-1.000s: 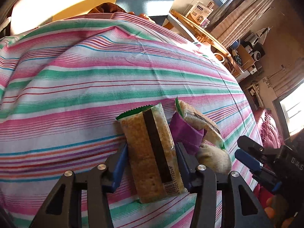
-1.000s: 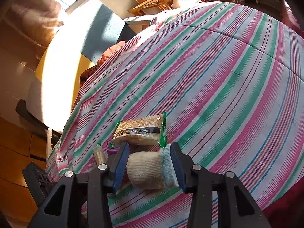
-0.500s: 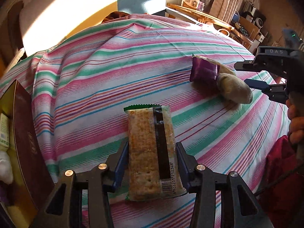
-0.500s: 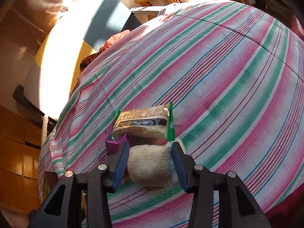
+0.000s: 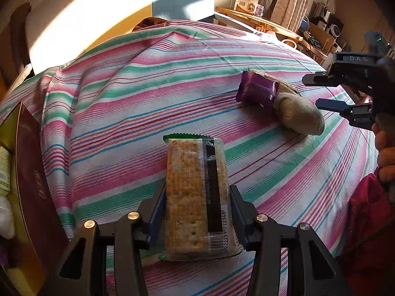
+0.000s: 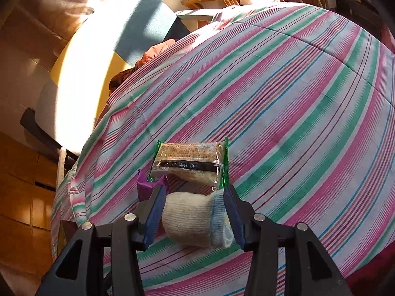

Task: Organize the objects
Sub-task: 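Carry the cracker packet over the gold tray with the left tool while the right tool holds the sock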

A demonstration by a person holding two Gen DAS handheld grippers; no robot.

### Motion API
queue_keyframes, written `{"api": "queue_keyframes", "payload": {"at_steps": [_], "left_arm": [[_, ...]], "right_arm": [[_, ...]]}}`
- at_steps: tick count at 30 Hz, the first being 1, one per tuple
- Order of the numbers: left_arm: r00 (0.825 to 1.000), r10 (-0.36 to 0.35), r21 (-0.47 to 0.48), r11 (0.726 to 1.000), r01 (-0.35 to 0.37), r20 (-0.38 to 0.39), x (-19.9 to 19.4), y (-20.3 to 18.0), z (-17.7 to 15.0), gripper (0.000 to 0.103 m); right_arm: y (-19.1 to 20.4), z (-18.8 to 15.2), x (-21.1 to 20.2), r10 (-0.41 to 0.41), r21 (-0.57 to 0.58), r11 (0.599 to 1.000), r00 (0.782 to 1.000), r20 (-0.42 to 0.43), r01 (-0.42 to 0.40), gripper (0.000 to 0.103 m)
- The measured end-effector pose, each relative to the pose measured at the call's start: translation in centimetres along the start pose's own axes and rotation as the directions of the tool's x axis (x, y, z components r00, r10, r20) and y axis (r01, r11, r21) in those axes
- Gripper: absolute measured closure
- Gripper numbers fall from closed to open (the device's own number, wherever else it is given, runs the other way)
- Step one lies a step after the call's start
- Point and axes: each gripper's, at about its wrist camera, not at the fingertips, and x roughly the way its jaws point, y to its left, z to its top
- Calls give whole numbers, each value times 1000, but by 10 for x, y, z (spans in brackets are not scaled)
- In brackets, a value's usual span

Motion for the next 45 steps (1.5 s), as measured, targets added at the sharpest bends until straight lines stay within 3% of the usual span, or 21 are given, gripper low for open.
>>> {"api": "queue_keyframes", "payload": {"at_steps": [3, 5, 7, 8, 11, 13, 15, 19, 20, 24, 28, 33, 39, 45], "left_arm": [[1000, -3, -1, 1000, 3, 10, -2, 0, -2, 53], [1000, -5, -2, 1000, 5, 11, -2, 0, -3, 53], [1000, -12, -8, 1000, 12, 12, -3, 0, -4, 53], [1000, -16, -10, 1000, 16, 12, -3, 1, -4, 53], [1000, -28, -20, 999, 28, 15, -4, 3, -4, 53], [999, -30, -28, 999, 31, 19, -4, 3, -4, 53], [1000, -22, -26, 999, 22, 22, -4, 1, -4, 53], [999, -18, -27, 999, 19, 29, -3, 0, -4, 53], [999, -20, -30, 999, 21, 31, -2, 0, -4, 53], [999, -24, -31, 999, 25, 39, -2, 1, -4, 53], [999, -23, -29, 999, 25, 46, -2, 0, -6, 53], [998, -23, -26, 999, 24, 51, -3, 2, -8, 53], [998, -5, -17, 1000, 6, 68, -2, -2, -10, 55], [996, 38, -7, 999, -38, 76, -4, -6, -11, 56]], "right_arm": [[8, 0, 6, -10, -47, 999, 1000, -18, 9, 37], [10, -2, 4, 89, -42, 995, 994, -59, -91, 36], [13, -8, 3, 238, -18, 970, 964, -122, -242, 47], [15, -11, 6, 272, -3, 961, 950, -156, -276, 58], [18, -13, 6, 314, 7, 948, 932, -182, -318, 61], [15, -10, 3, 272, 4, 962, 951, -147, -274, 61], [16, -8, 3, 175, -29, 983, 978, -112, -180, 59], [27, -7, 2, 119, -102, 987, 990, -74, -126, 58], [31, -8, 3, 104, -130, 985, 992, -66, -112, 54], [54, -16, 11, 52, -274, 959, 996, -74, -70, 37], [77, -33, 17, -70, -458, 888, 997, -23, 52, 35], [87, -47, 32, -167, -563, 817, 986, -22, 126, 32], [80, -43, 33, -174, -540, 831, 984, -26, 132, 45], [82, -45, 34, -177, -544, 828, 984, -28, 134, 45]]}}
